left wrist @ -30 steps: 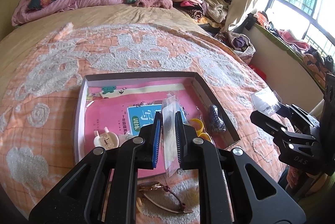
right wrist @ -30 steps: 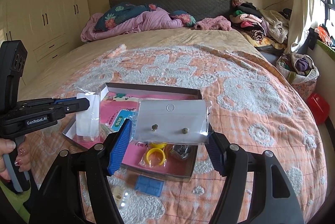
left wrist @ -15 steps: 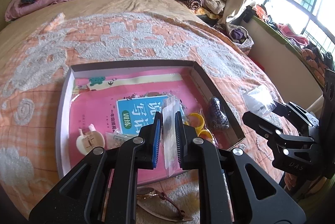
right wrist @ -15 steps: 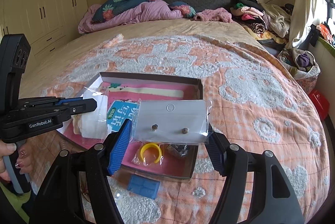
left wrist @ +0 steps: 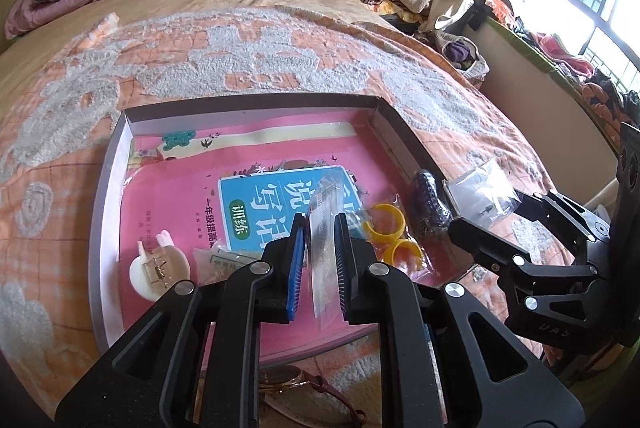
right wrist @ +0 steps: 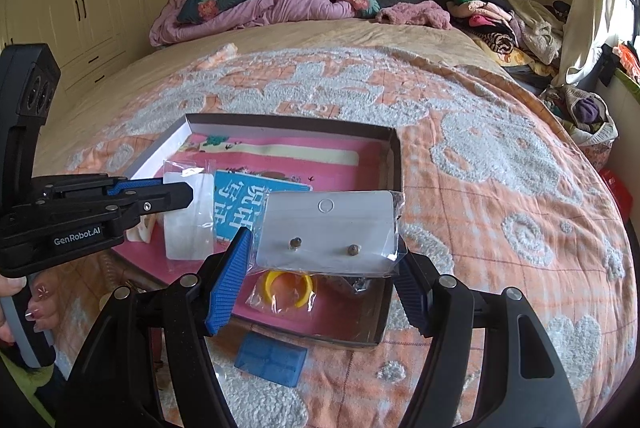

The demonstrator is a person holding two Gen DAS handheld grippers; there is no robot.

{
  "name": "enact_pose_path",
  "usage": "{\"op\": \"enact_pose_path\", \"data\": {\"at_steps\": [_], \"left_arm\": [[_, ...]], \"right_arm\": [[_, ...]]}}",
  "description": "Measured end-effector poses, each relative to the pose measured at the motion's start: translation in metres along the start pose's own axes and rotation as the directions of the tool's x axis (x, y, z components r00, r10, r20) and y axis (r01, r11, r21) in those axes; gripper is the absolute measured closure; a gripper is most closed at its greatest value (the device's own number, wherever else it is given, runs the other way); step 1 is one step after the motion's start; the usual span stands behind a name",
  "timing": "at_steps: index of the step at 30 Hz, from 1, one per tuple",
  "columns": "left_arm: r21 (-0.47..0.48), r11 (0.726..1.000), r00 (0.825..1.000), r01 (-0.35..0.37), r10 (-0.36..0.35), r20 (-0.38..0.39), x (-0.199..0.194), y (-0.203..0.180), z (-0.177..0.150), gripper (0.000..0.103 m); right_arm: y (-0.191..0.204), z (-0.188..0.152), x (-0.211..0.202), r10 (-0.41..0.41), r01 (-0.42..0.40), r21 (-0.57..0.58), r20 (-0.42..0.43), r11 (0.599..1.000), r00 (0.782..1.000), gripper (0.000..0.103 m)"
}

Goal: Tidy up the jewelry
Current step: 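Carry the packet into the box with the left tool while the right tool carries the earring card there, then open both tools and withdraw them from the box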

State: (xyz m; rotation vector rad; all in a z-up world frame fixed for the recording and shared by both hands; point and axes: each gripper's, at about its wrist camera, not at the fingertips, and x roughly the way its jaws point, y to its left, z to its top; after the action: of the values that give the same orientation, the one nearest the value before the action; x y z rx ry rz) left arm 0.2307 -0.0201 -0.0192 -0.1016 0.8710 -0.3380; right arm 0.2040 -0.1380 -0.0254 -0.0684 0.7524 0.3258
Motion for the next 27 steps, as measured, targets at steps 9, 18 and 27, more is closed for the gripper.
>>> {"op": "enact_pose_path", "data": {"at_steps": [9,18,27], "left_arm": [[-0.002,1.0,1.0,-0.016,0.016,-0.013,0.005,0.003,-0.002,0.08],[-0.003,0.999,0.999,-0.042,0.042,0.013,-0.007,0.005,-0.002,0.064],[-0.018,0.998,0.996,-0.065,0.066,0.053,-0.028,0.002,0.002,0.04]], "right_arm": [[0.005,-0.006,0.016,0.008,-0.008,-0.012,-0.041,1.0,0.999,0.037],[0.006,-0.011,0.021,0.012,-0.012,-0.001,-0.07,1.0,0.998,0.03],[0.001,-0.008,-0.005,0.002,-0.002,0.022,-0.015,1.0,1.0,0.017]]}}
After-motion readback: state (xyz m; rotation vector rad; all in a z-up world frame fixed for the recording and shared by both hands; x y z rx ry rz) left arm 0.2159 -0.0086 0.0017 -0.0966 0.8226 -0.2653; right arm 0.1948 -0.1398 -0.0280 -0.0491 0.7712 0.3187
